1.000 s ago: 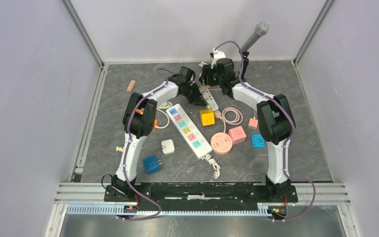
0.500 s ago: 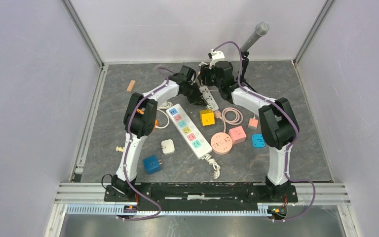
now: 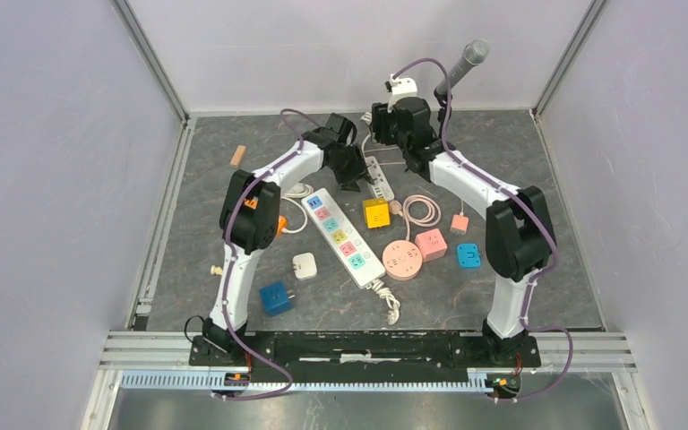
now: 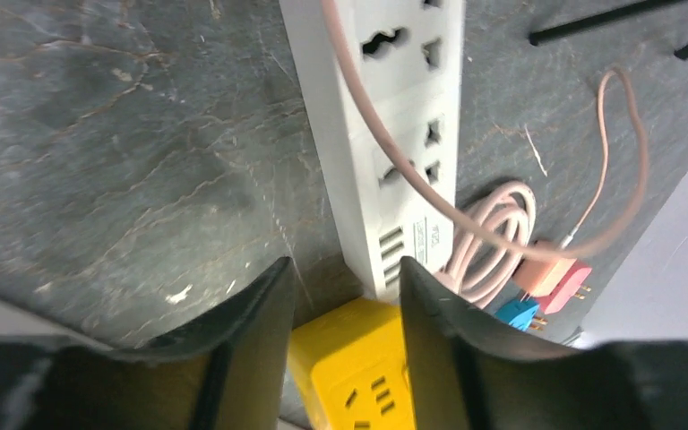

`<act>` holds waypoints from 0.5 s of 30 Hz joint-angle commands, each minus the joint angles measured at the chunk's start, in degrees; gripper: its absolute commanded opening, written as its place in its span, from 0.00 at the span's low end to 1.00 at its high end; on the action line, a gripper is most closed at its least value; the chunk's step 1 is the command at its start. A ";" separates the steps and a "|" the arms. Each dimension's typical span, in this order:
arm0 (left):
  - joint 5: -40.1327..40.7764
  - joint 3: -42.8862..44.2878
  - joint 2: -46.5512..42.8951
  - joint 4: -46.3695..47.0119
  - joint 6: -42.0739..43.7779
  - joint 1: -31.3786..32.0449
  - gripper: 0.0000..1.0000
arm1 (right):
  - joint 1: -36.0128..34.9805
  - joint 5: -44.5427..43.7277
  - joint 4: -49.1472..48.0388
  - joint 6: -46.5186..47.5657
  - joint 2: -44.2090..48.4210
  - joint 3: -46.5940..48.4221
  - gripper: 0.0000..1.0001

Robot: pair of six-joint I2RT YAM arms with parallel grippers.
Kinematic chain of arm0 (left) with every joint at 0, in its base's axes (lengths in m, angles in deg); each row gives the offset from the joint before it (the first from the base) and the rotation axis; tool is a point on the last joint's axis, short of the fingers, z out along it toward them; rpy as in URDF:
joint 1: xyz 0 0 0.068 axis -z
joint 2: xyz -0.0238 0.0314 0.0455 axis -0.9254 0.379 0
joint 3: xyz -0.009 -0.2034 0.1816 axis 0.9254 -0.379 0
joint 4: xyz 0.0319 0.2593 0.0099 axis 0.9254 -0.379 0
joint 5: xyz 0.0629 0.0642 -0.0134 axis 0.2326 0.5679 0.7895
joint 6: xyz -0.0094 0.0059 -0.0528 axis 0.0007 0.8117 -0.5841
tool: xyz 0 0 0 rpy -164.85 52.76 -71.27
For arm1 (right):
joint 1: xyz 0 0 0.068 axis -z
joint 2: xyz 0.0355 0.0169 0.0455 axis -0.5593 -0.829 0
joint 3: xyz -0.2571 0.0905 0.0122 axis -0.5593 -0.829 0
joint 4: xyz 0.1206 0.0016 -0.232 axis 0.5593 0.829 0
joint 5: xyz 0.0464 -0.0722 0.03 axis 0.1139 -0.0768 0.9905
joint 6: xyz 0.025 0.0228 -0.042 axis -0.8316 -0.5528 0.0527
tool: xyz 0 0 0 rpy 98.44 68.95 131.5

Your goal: Pull the plug off the socket

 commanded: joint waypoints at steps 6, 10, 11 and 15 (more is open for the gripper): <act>10.64 -2.99 -18.10 -2.60 9.99 -1.22 0.76 | -0.16 5.19 -4.86 -0.07 12.78 -9.75 0.00; 18.08 -8.96 -25.72 -3.37 11.33 -2.54 0.84 | -1.34 11.75 -6.30 -1.15 12.61 -13.49 0.00; 20.61 -10.46 -28.28 -3.31 11.50 -2.92 0.86 | -2.04 12.33 -6.28 -1.38 12.27 -13.75 0.00; 26.72 -16.84 -37.15 -3.53 13.17 -4.58 0.93 | -4.11 14.53 -5.52 -2.91 9.02 -13.22 0.00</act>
